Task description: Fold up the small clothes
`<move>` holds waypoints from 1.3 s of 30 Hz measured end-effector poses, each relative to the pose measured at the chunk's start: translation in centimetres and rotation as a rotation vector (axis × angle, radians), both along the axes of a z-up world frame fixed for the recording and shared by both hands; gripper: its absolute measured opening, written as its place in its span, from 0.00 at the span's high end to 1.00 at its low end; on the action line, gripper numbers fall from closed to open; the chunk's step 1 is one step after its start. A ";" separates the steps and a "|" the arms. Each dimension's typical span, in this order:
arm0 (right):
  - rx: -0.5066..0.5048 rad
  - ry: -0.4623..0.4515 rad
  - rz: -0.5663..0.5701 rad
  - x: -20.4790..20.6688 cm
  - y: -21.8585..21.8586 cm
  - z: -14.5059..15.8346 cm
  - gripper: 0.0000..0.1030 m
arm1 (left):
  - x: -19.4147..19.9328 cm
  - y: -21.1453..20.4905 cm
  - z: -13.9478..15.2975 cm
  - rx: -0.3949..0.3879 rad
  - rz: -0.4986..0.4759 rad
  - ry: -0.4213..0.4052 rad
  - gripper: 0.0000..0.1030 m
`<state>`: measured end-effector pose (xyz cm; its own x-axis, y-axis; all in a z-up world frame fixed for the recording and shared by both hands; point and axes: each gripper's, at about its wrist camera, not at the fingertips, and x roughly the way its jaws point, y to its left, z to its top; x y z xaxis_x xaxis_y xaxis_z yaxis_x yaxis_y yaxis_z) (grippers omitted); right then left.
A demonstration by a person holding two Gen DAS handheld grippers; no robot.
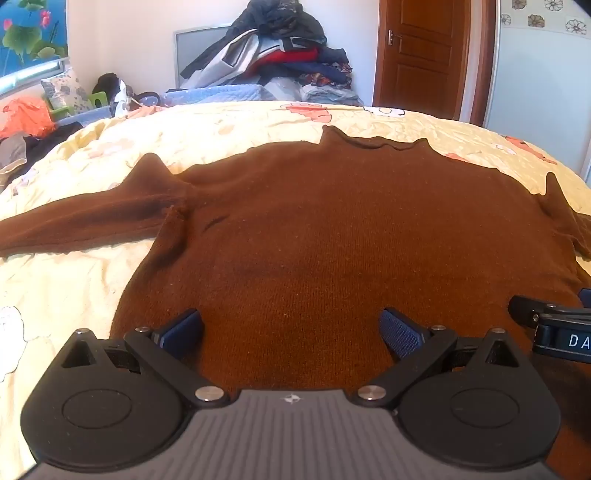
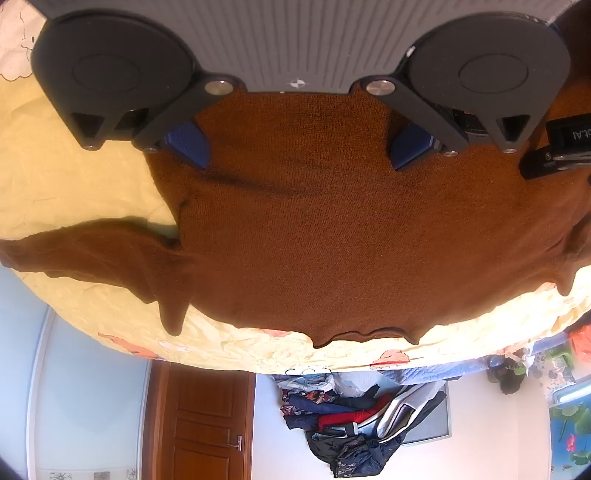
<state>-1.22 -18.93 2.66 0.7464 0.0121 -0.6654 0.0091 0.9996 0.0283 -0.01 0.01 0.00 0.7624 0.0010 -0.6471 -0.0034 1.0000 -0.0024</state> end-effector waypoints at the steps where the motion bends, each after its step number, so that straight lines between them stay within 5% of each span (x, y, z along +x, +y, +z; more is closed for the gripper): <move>1: -0.001 0.002 0.000 0.0 0.0 0.0 0.00 | 0.0 0.1 0.0 -0.002 -0.002 0.001 0.00; 39: 0.000 -0.003 0.000 -0.1 -0.1 0.0 0.00 | 0.3 0.1 0.0 0.004 0.003 -0.004 0.00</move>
<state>-1.31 -19.05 2.68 0.7483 0.0124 -0.6632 0.0089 0.9995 0.0288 0.31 0.12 -0.01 0.7647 0.0057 -0.6444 -0.0061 1.0000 0.0016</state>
